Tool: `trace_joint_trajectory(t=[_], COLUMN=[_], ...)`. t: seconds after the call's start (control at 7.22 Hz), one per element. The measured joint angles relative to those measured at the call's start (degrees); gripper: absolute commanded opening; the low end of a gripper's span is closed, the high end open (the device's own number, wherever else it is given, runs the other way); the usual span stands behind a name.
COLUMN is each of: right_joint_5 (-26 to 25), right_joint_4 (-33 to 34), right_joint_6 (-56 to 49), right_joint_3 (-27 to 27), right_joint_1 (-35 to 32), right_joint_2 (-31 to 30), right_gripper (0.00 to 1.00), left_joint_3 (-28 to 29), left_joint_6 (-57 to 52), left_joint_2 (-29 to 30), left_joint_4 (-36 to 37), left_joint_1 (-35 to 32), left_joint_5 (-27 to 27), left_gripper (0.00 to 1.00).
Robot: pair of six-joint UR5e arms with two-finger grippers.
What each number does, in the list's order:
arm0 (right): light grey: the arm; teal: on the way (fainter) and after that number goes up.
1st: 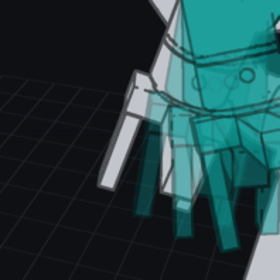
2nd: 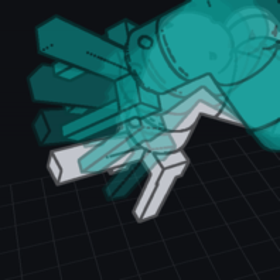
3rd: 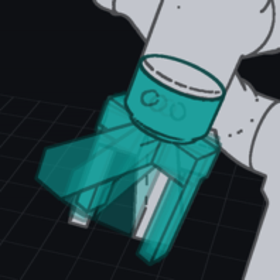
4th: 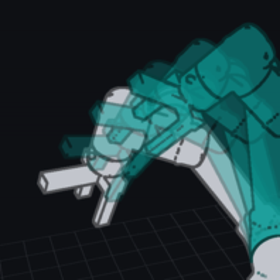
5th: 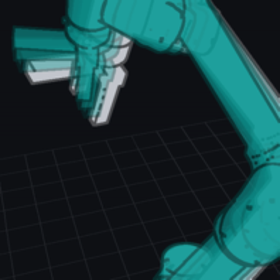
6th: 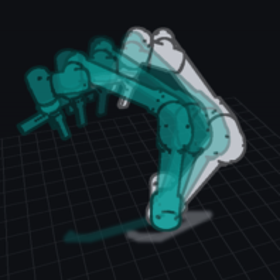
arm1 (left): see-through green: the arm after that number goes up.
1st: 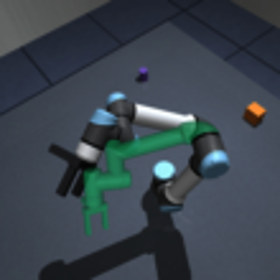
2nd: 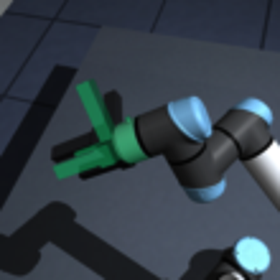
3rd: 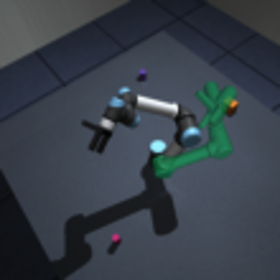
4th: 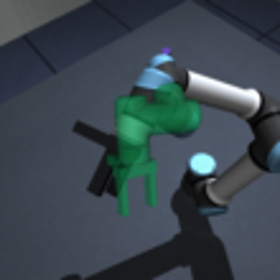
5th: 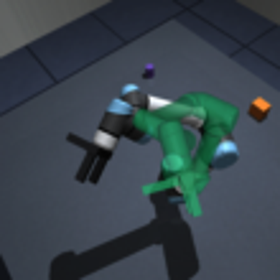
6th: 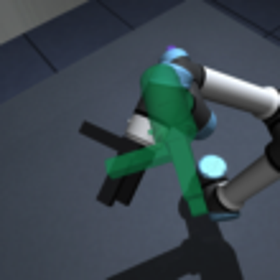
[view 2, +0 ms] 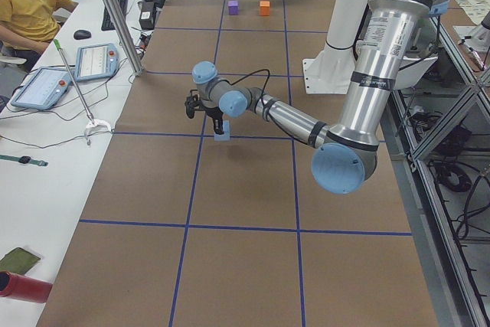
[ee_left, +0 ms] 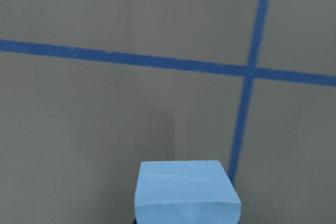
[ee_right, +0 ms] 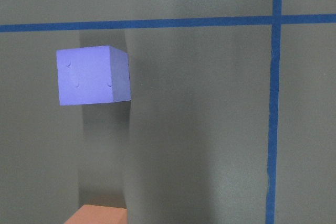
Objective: Place blue block between orange and purple blocks
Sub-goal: 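Carry the light blue cube with the left gripper toward the table center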
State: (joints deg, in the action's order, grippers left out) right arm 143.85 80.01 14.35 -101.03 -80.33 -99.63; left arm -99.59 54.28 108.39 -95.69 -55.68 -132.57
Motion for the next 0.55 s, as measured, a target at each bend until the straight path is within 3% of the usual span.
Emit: trace_joint_trajectory(t=[0.28, 0.55], right_joint_5=[1.4, 2.9], right_joint_4=[0.0, -0.8], right_joint_6=[0.0, 0.1], right_joint_3=[-0.2, 0.1], right_joint_1=[0.0, 0.0], right_joint_2=[0.0, 0.0], right_gripper=[1.00, 1.00], left_joint_3=[-1.2, 3.4], left_joint_6=[10.0, 15.1], left_joint_2=[11.3, 23.6], left_joint_4=[5.0, 7.1], left_joint_1=[6.8, 15.8], left_joint_5=[2.4, 9.6], left_gripper=[0.00, 0.00])
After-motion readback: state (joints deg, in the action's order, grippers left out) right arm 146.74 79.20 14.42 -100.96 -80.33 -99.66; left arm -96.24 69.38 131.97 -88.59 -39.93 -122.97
